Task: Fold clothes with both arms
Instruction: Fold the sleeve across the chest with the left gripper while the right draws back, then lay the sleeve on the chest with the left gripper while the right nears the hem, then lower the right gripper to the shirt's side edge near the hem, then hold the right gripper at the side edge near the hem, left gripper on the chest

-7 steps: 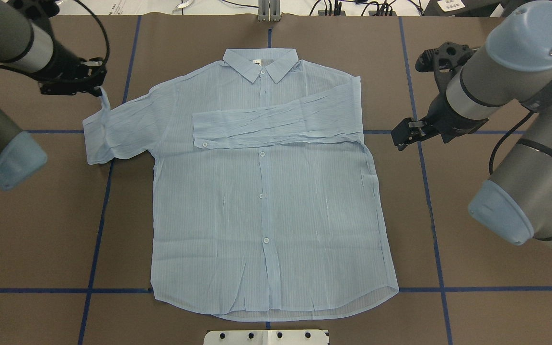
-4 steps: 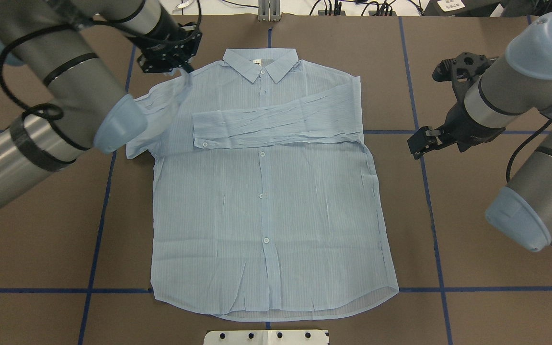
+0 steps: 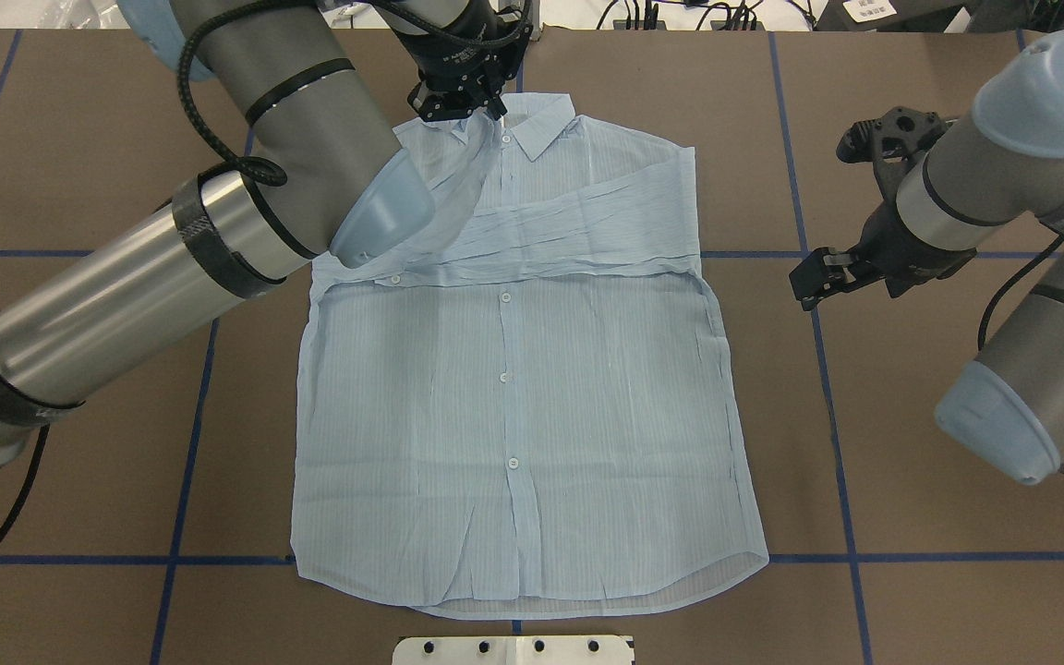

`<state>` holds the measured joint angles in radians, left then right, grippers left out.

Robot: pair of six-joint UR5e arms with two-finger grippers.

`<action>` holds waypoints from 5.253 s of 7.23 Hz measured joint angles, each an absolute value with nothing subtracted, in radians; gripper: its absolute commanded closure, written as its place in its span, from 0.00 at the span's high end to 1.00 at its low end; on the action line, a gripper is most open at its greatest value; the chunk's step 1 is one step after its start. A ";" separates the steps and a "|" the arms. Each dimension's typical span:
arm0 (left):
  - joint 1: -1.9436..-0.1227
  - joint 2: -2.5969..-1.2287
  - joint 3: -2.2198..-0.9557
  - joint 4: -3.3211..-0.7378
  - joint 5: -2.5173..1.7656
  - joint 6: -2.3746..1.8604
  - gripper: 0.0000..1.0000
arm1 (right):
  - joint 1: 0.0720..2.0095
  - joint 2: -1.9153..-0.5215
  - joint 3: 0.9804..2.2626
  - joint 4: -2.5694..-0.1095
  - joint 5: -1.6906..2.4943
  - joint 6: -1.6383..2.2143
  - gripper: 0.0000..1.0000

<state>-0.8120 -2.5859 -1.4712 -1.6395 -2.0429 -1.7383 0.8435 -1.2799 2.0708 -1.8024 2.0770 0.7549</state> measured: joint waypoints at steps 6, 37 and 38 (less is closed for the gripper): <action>-0.629 -2.673 -1.130 -2.018 -1.972 -1.811 0.99 | 0.841 -1.272 2.055 -1.803 2.078 0.765 1.00; -0.589 -2.076 -2.004 -1.664 -1.796 -1.500 0.99 | 0.319 -1.499 2.014 -1.372 1.984 1.322 0.88; -0.589 -2.076 -2.003 -1.664 -1.796 -1.500 0.99 | 0.319 -1.500 2.006 -1.372 1.986 1.322 0.85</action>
